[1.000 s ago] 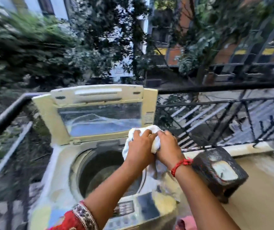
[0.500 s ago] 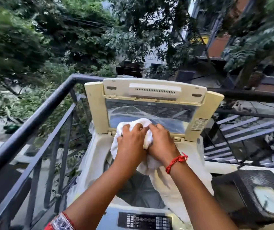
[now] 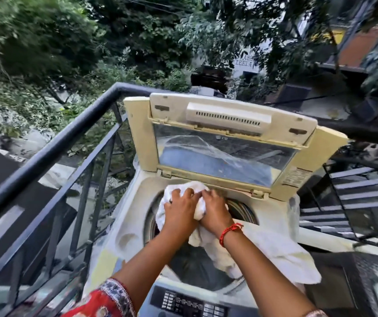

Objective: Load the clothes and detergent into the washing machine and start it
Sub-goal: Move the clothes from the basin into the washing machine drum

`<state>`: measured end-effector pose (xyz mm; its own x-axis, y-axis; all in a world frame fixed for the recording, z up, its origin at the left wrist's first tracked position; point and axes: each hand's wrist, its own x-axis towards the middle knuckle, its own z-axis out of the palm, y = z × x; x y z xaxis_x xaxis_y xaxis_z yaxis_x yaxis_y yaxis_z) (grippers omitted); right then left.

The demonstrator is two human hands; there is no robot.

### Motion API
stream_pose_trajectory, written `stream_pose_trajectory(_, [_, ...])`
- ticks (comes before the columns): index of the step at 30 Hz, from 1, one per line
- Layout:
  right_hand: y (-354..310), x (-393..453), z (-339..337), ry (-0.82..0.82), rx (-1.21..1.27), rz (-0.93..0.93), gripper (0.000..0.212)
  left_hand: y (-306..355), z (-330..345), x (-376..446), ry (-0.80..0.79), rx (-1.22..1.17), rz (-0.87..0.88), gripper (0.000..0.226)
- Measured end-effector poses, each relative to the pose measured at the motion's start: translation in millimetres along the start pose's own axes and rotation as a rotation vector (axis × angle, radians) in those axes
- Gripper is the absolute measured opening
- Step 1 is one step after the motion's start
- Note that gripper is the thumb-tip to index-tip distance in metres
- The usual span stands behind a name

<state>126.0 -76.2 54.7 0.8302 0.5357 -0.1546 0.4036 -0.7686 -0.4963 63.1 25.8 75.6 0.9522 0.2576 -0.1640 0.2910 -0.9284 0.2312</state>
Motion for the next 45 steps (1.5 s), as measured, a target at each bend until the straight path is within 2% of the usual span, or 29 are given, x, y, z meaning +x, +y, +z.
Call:
stream_pose_trajectory(5, [46, -8, 56, -0.336, -0.115, -0.008, 0.079, -19, 67, -1, -0.377, 0.122, 0.032, 0.091])
stream_pose_trajectory(7, [58, -11, 67, -0.394, -0.146, -0.014, 0.087, -20, 77, -3, -0.448, 0.132, 0.043, 0.093])
stream_pose_trajectory(9, [60, -11, 72, -0.401, -0.19, -0.029, 0.085, -17, 82, -3, -0.465, 0.123, 0.05, 0.089])
stream_pose_trajectory(13, [72, -12, 68, -0.263, -0.253, 0.043, 0.051, -12, 85, 3, -0.453, 0.142, 0.087, 0.076])
stream_pose_trajectory(15, [81, -14, 63, -0.3, -0.286, 0.069, 0.057, -8, 83, 7, -0.437, 0.133, 0.111, 0.073])
stream_pose_trajectory(17, [88, -16, 58, -0.272, -0.309, 0.059, 0.063, -3, 79, 8, -0.407, 0.128, 0.136, 0.074])
stream_pose_trajectory(21, [85, -16, 53, -0.232, -0.293, 0.062, 0.063, 4, 79, 7, -0.361, 0.12, 0.168, 0.082])
stream_pose_trajectory(25, [76, -22, 47, -0.206, -0.293, 0.071, 0.075, 8, 74, 4, -0.339, 0.111, 0.218, 0.084])
stream_pose_trajectory(29, [75, -40, 42, -0.107, -0.248, 0.134, 0.068, 19, 71, 1, -0.313, 0.118, 0.296, 0.083])
stream_pose_trajectory(36, [99, -127, 25, 0.108, -0.119, 0.412, 0.071, 80, 79, -22, -0.354, 0.109, 0.594, 0.074])
stream_pose_trajectory(40, [119, -203, 18, 0.22, -0.064, 0.607, 0.083, 136, 95, -55, -0.365, 0.155, 0.798, 0.075])
stream_pose_trajectory(45, [141, -292, 1, 0.413, -0.011, 0.79, 0.08, 219, 101, -120, -0.351, 0.138, 0.992, 0.065])
